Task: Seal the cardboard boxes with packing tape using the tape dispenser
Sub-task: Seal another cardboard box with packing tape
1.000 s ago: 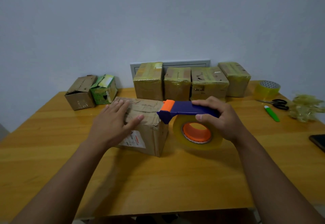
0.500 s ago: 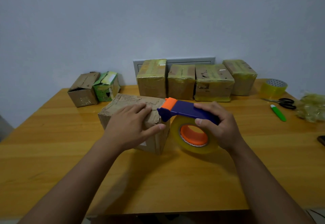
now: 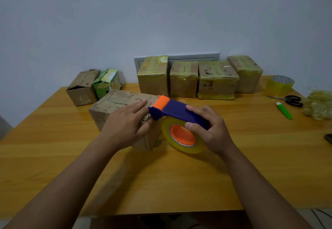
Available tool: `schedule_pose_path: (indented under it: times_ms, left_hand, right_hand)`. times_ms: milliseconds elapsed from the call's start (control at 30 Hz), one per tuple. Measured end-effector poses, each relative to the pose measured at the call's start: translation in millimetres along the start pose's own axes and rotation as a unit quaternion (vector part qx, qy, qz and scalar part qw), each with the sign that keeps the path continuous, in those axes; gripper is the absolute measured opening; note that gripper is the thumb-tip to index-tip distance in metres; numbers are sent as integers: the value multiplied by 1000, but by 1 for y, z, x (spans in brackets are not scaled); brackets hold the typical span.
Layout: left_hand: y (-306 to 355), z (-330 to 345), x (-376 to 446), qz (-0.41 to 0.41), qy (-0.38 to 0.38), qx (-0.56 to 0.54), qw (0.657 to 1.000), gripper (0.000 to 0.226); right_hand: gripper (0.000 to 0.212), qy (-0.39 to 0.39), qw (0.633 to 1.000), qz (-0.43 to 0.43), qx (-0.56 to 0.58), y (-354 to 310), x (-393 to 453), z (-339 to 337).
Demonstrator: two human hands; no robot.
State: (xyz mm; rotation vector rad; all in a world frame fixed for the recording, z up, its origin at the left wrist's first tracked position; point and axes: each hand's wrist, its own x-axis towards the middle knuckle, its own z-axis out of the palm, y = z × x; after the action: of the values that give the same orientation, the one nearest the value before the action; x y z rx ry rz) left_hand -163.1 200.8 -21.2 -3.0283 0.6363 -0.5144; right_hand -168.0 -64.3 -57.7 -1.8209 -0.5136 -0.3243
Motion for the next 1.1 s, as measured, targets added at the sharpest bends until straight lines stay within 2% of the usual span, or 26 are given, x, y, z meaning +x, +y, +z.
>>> schedule_pose_path:
  times_ms: [167,300,533,667,800,967,1100]
  left_hand:
    - [3,-2,0,-23,7,-5,1000,65]
    - [8,-3,1,-39,-1,0,999,64]
    - [13,-8,0,-50,-12,-19,998,66]
    - [31,-3,8,-69,33,-20,997,51]
    - [32,11,9,-99,89,-6,991,36]
    - [29,12,12,-117,84,-4,990,46]
    - [31,10,12,-123,65,-1,990,57]
  right_hand:
    - [50,-5,1000,1,-21,0,-12,-32]
    - [52,-31,998,22,-51,4,-31,-61]
    - [52,-97,981,18,-170,-11,-14,-54]
    - [50,-138,962,10,-235,-17,6,-42]
    - [44,-150,961,28,-230,-22,21,-25]
    - [32,-151,964,61,-210,-36,34,-15]
    - [38,-157,962,82,-210,-29,30,-13]
